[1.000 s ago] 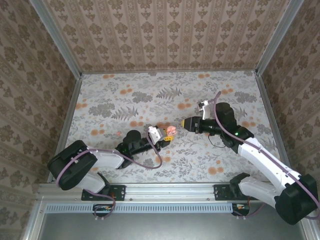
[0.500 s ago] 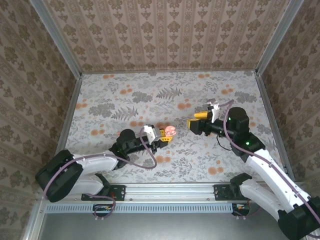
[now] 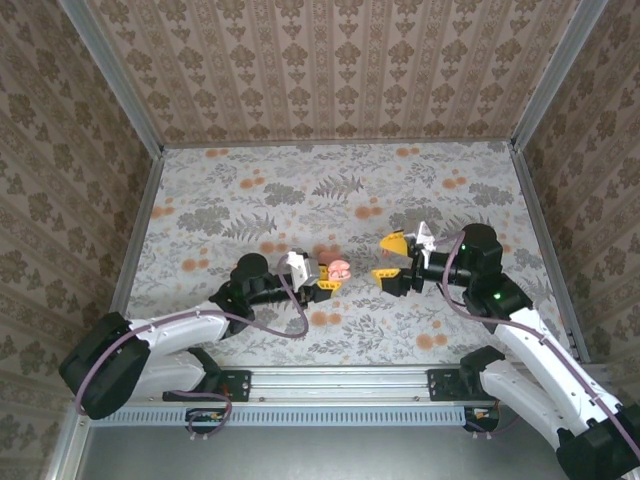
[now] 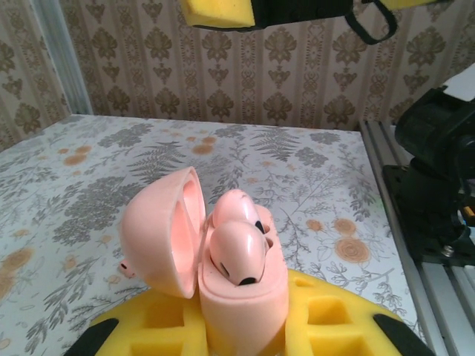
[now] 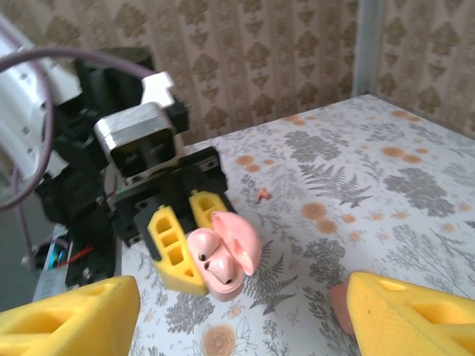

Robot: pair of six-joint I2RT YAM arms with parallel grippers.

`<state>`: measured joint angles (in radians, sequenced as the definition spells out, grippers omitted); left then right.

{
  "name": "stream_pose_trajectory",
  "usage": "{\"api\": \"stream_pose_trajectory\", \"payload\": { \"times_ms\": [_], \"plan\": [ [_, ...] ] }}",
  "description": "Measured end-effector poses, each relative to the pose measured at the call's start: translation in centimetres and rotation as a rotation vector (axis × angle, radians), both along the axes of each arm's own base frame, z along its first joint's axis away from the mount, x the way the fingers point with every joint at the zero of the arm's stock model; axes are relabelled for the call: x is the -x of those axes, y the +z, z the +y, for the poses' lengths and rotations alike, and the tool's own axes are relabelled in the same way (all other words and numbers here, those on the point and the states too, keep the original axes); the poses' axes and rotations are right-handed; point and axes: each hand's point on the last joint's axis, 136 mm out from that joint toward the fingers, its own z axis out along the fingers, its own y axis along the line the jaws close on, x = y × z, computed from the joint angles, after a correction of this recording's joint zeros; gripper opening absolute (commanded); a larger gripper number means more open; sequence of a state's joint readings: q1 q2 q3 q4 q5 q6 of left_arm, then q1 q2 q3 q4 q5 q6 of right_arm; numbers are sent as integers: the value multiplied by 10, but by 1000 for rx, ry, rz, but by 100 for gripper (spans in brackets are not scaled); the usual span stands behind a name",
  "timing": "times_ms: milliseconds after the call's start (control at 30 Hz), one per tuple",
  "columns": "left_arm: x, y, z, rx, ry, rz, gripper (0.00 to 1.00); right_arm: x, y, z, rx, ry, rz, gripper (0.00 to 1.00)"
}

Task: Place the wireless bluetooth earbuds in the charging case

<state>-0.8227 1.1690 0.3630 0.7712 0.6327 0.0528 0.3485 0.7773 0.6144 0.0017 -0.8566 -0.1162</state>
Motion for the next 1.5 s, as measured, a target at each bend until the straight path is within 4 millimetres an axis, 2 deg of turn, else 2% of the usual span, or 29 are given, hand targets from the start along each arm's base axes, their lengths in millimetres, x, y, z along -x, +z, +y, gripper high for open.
{"api": "stream_pose_trajectory", "payload": {
  "times_ms": [133, 500, 1033, 1500],
  "plan": [
    [4, 1, -1, 0, -28, 4, 13, 8, -11, 6, 51, 89, -27, 75],
    [11, 0, -2, -4, -65, 15, 12, 9, -47, 27, 127, 242, 44, 76],
    [12, 10, -2, 16, -71, -4, 12, 8, -55, 62, 143, 386, 83, 71],
    [13, 16, -2, 28, -68, -18, 12, 14, -47, 65, 121, 427, 63, 58]
  ]
}}
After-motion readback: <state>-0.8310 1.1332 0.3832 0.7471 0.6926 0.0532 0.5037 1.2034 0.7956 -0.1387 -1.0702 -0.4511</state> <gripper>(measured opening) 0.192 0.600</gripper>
